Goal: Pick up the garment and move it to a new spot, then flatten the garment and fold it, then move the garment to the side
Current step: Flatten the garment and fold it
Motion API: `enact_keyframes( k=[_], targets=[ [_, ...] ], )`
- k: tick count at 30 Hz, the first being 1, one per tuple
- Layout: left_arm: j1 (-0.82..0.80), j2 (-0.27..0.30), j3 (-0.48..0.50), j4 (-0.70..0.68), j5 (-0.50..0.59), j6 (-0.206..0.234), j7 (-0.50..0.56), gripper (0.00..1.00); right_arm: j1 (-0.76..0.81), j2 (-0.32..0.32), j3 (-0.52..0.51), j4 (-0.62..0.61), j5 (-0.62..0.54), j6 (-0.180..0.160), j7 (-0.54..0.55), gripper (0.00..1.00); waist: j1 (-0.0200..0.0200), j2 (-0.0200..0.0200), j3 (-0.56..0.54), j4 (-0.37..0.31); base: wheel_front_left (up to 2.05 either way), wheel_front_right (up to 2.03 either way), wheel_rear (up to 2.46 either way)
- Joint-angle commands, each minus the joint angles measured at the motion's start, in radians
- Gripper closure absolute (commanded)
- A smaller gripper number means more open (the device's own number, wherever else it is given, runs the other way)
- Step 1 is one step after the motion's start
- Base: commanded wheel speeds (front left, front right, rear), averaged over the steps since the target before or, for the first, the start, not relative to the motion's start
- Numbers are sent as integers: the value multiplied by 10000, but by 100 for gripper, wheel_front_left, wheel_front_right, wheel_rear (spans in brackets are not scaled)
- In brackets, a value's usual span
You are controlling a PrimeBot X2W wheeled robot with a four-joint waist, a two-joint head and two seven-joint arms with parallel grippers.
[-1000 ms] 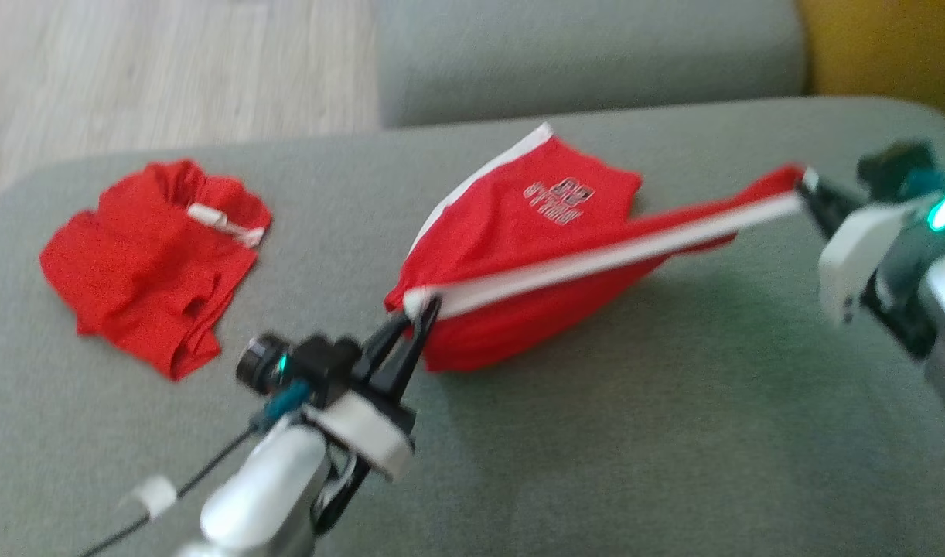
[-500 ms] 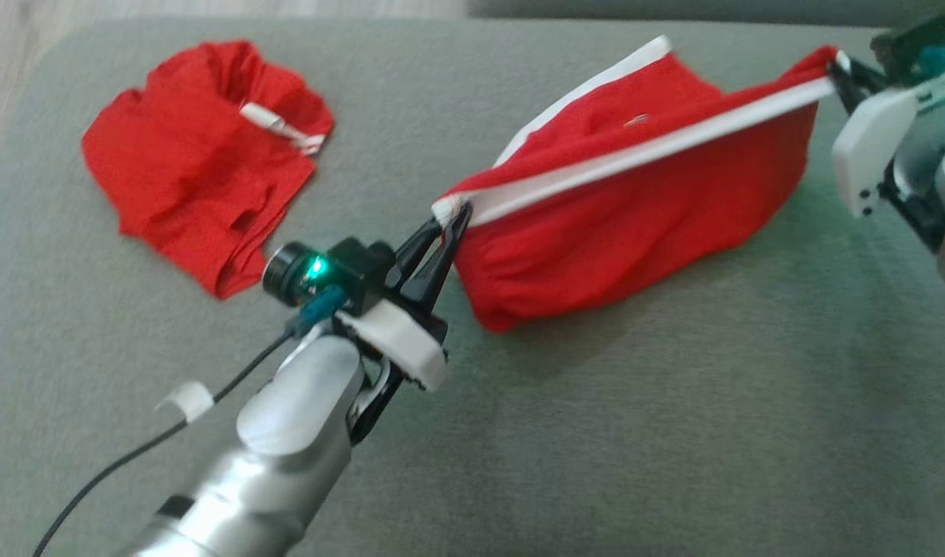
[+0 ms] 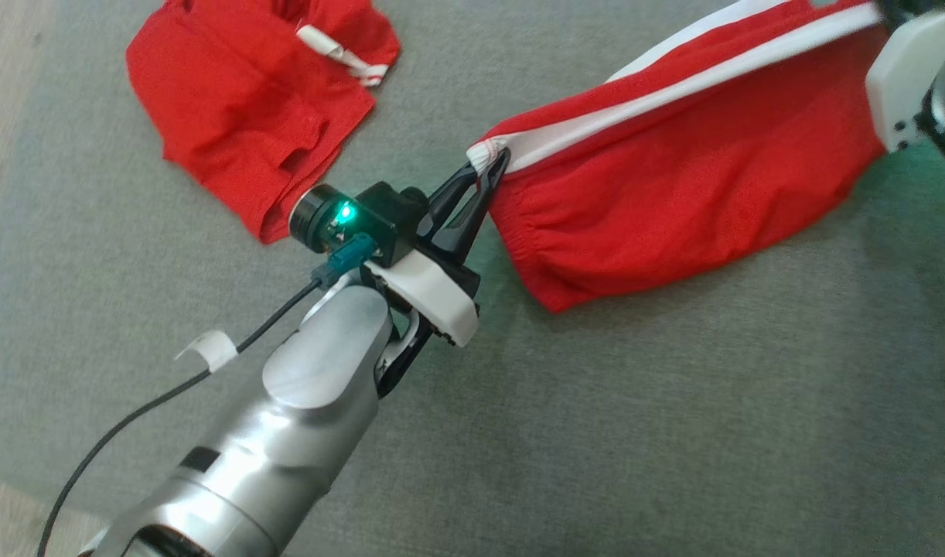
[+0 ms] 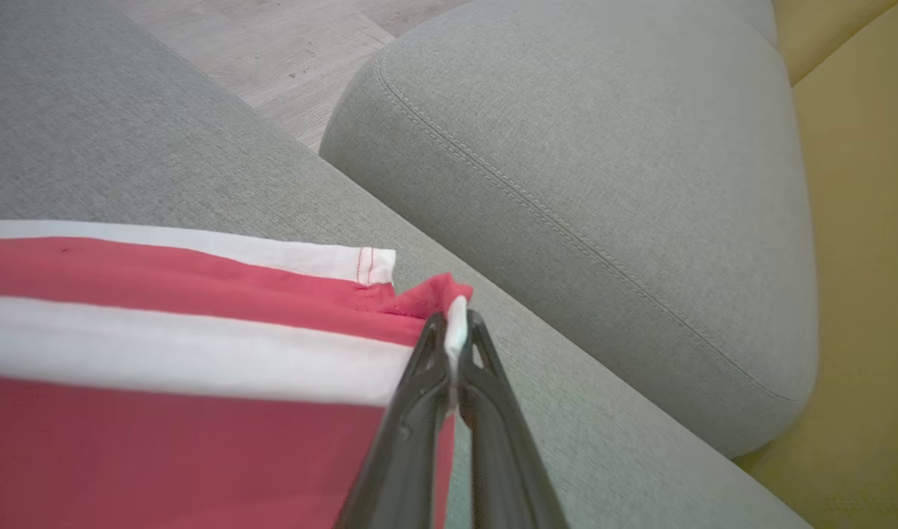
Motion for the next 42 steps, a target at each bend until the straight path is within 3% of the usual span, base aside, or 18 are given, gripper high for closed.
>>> enact_keyframes(
  k=[1, 4, 5, 6, 7, 8, 15, 20, 25, 30, 36, 42],
  targets=[
    [-422, 141, 203, -193, 69, -10, -92, 100, -335, -87, 138, 4, -58, 27, -155, 100, -2, 0, 328, 278, 0, 0, 0],
    [-549, 119, 117, -176, 58, -22, -92, 100, -557, -102, 227, 289, -63, 27, -236, 100, -2, 0, 497, 436, 0, 0, 0],
    [-563, 115, 45, -123, 0, -26, -92, 100, -660, -125, 211, 411, -88, 27, -297, 90, -2, 0, 537, 471, 0, 0, 0],
    [-576, 113, -68, -68, -95, -30, -92, 100, -756, -132, 165, 577, -107, 27, -317, 0, -2, 0, 567, 498, 0, 0, 0],
    [-608, 112, -171, -45, -182, -33, -92, 59, -819, -114, 138, 724, -124, 27, -315, 0, -2, 0, 585, 520, 0, 0, 0],
    [-647, 111, -237, -42, -249, -22, -92, 0, -876, -98, 70, 834, -99, 27, -365, 0, -2, 0, 597, 538, 0, 0, 0],
    [-701, 109, -13, -112, -352, 372, -93, 0, -968, 63, -587, 1230, 140, 27, -1236, 0, -2, 0, 287, 388, 0, 0, 0],
    [-267, 223, 1107, -677, -132, 690, -93, 0, -561, 333, -1325, 1367, 548, 27, -2460, 0, -2, 0, -381, -21, 0, 0, 0],
    [532, 762, 1975, -1622, 702, 851, -93, 0, 176, 772, -2005, 1082, 1010, 27, -3082, 0, -2, 0, -1215, -574, 0, 0, 0],
    [1986, 911, 3218, -2715, 1096, 1018, -93, 0, 1778, 940, -3406, -983, 917, 27, -3132, 0, -2, 0, -2245, -1179, 0, 0, 0],
    [3706, 795, 4461, -3572, 1484, 976, -93, 0, 4593, 1960, -5754, -3244, -152, 27, -3134, 0, -2, 0, -3227, -1734, 0, 0, 0],
    [5024, 580, 5190, -4011, 1804, 778, -93, 0, 6934, 3262, -7000, -4701, -1407, 27, -3135, 0, -2, 0, -3723, -2102, 0, 0, 0]
  ],
)
